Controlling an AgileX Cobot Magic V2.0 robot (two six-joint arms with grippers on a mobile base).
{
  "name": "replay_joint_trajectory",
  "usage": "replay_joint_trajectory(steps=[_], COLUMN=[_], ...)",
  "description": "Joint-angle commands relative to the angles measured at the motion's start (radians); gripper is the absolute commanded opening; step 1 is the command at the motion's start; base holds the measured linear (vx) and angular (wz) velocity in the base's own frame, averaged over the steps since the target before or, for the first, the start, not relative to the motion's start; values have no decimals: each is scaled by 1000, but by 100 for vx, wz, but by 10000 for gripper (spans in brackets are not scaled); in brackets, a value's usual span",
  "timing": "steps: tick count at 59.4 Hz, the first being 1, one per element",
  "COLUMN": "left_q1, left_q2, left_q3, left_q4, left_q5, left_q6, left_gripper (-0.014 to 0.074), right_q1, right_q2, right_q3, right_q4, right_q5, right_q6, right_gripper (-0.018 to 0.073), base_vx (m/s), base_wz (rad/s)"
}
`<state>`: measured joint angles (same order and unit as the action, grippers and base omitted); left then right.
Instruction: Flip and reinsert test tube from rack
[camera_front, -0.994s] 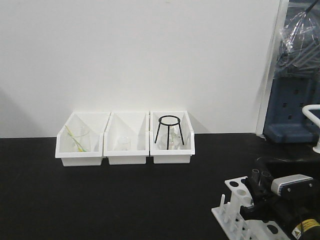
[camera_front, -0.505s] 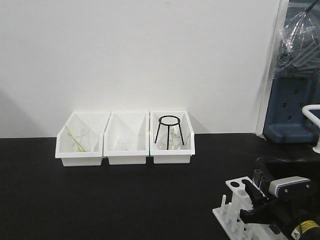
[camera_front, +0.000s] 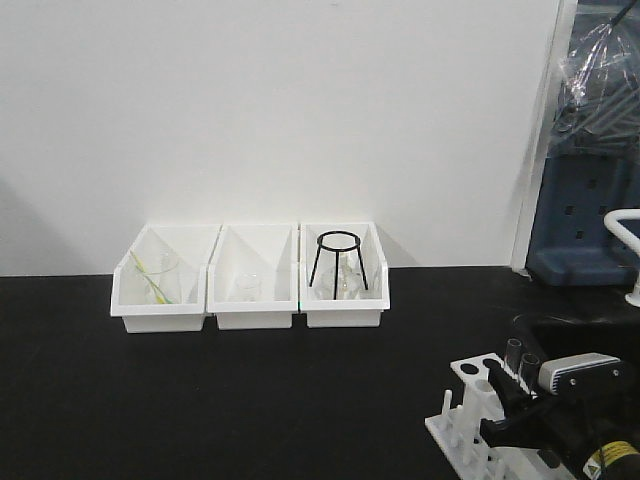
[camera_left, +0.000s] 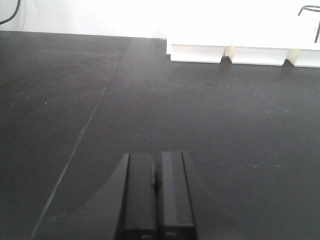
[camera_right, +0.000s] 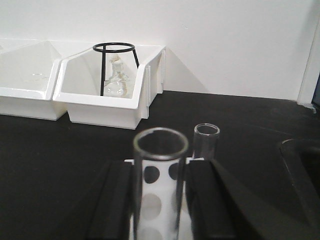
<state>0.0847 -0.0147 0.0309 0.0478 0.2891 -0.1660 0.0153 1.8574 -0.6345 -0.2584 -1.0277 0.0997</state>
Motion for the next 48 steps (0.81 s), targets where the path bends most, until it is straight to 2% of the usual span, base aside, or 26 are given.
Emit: replay_joint_trajectory(steps=[1, 8, 19, 27, 32, 36, 45, 48], left_q1=[-7, -7, -7, -7, -7, -7, -7, -7], left_q2=[-12, -12, -12, -12, -12, -12, -12, -12], left_q3=[1, 1, 1, 1, 1, 1, 1, 1], left_q4=[-4, -4, -4, -4, -4, -4, -4, -4], left_q5=[-87, -87, -87, -87, -87, -87, -87, -87], left_q6=[0, 0, 0, 0, 0, 0, 0, 0], left_gripper=[-6, -6, -6, -6, -6, -6, -6, -6], right_q1=[-6, -6, -6, -6, -6, -6, -6, -4], right_q2=[-45, -55, -153, -301, -423, -517, -690, -743], right_q3=[-24, -24, -24, -41, -52, -52, -46, -38], right_q4=[12, 11, 8, 7, 4, 0, -100, -134], right_q5=[-99, -97, -63, 77, 201, 297, 561, 638], right_q6=[-6, -6, 1, 50, 131, 172, 182, 188], right_gripper=[452, 498, 487, 435, 365, 274, 1, -15], base_vx=[0, 0, 0, 0, 0, 0, 0, 0], base_wz=[0, 0, 0, 0, 0, 0, 0, 0])
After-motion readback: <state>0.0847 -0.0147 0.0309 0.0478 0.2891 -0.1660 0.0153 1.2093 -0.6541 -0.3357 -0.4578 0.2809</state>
